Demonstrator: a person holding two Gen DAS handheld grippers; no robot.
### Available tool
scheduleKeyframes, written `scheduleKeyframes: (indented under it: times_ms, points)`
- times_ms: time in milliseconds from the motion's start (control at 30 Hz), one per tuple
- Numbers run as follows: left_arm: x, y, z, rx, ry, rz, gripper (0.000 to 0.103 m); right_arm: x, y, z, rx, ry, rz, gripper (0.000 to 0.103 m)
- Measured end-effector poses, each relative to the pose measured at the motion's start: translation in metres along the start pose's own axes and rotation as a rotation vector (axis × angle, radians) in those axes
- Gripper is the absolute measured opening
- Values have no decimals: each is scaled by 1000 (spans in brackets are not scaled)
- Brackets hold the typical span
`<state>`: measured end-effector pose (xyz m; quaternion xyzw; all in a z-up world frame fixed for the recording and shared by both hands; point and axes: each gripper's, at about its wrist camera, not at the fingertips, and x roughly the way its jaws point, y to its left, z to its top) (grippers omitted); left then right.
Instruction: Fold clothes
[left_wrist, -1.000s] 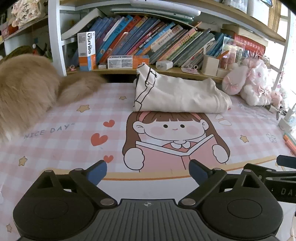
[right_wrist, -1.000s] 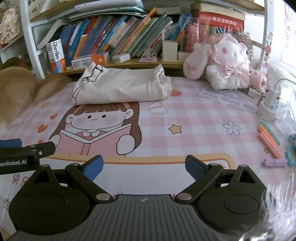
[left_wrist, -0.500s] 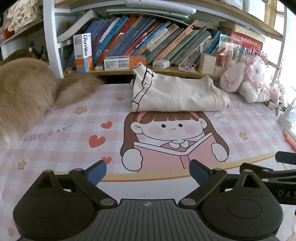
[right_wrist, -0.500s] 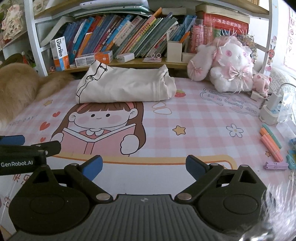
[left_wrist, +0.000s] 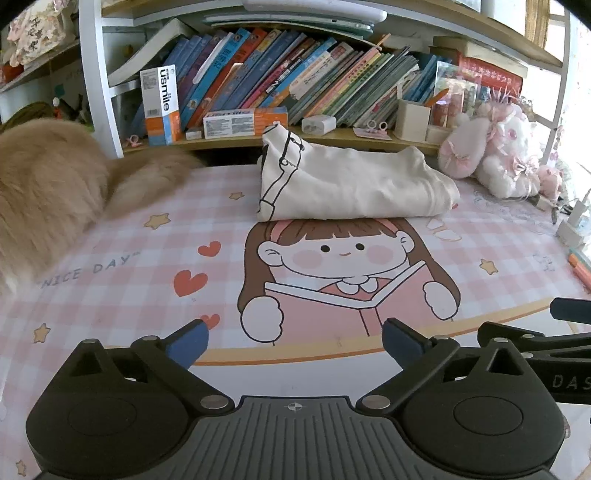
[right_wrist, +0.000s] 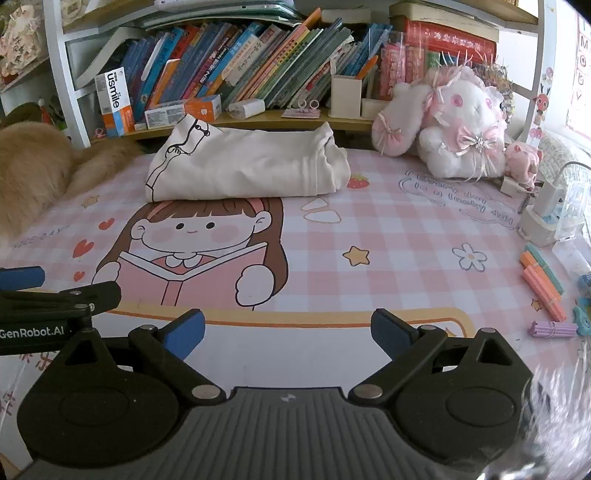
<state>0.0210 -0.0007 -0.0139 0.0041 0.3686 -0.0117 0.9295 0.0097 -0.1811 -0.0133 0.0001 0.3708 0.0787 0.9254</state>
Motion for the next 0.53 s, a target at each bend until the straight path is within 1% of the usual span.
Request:
scheduleKeyframes:
  times_ms: [533]
  points:
    - [0, 3, -1, -20, -1, -22, 102, 3, -2, -2, 23, 17, 1, 97]
